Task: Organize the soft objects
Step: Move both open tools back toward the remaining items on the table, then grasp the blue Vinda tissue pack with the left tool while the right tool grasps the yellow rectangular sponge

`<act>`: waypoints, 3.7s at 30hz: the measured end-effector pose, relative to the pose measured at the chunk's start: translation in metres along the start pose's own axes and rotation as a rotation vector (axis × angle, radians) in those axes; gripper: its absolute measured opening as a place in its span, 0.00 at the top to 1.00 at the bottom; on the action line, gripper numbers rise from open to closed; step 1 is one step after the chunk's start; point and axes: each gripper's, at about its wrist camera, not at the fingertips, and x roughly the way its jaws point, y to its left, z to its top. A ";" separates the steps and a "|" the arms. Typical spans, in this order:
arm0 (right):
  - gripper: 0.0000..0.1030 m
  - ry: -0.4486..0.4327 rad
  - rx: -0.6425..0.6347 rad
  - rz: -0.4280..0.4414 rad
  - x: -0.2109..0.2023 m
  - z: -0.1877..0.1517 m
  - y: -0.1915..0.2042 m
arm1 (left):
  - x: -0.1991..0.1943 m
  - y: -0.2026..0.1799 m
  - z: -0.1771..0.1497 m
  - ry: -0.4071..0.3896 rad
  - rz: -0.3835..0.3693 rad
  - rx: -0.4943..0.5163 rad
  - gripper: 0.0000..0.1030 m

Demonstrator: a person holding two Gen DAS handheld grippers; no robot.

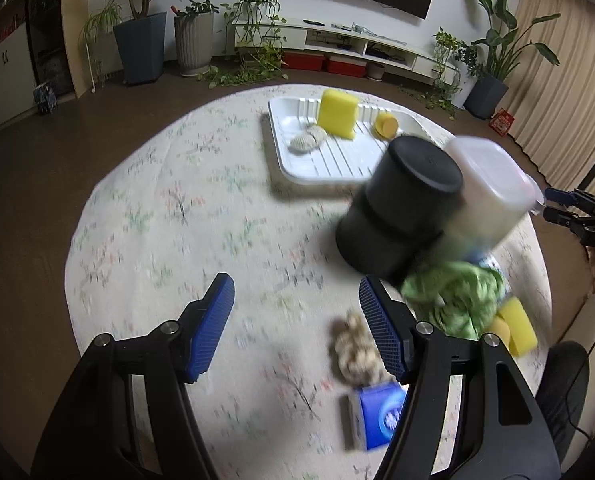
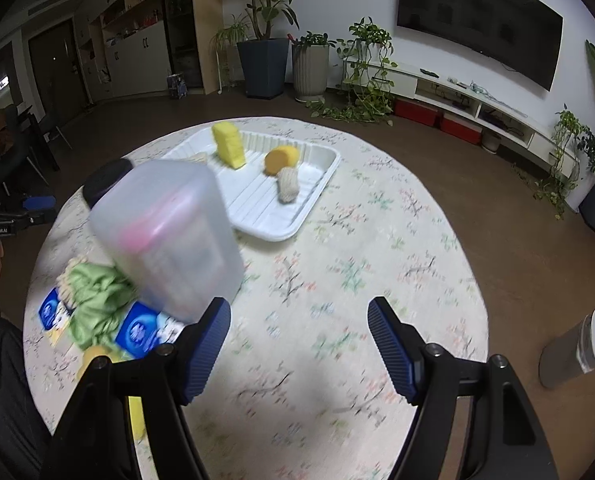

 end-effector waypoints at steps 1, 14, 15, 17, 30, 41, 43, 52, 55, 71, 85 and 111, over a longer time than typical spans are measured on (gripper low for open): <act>0.28 -0.001 0.007 0.008 -0.002 -0.005 0.002 | -0.003 -0.001 -0.007 0.004 -0.006 -0.004 0.38; 0.28 -0.004 0.065 0.106 -0.020 -0.076 0.065 | -0.023 -0.055 -0.077 0.033 -0.065 0.045 0.35; 0.28 -0.001 0.069 0.116 -0.020 -0.080 0.069 | -0.022 -0.061 -0.083 0.038 -0.066 0.048 0.35; 0.28 0.003 0.076 0.132 -0.020 -0.089 0.079 | -0.021 -0.068 -0.091 0.049 -0.071 0.054 0.35; 0.28 0.003 0.064 0.162 -0.018 -0.119 0.129 | -0.014 -0.087 -0.119 0.047 -0.075 0.044 0.35; 0.28 -0.027 0.048 0.128 -0.012 -0.118 0.150 | -0.002 -0.089 -0.113 0.034 -0.054 0.025 0.35; 0.28 -0.031 0.035 0.101 -0.011 -0.116 0.153 | 0.000 -0.089 -0.113 0.032 -0.044 0.018 0.35; 0.28 -0.031 0.012 0.048 0.003 -0.111 0.154 | 0.014 -0.080 -0.107 0.040 0.000 -0.009 0.35; 0.28 -0.026 0.013 0.051 0.008 -0.113 0.152 | 0.022 -0.080 -0.104 0.049 0.005 -0.009 0.34; 0.45 -0.047 -0.025 0.084 0.015 -0.113 0.153 | 0.047 -0.090 -0.088 0.070 0.066 0.078 0.22; 0.53 -0.053 -0.010 0.112 0.014 -0.115 0.150 | 0.051 -0.090 -0.085 0.044 0.083 0.052 0.21; 0.62 -0.057 -0.026 0.113 0.010 -0.121 0.158 | 0.033 -0.081 -0.095 -0.010 0.099 -0.026 0.67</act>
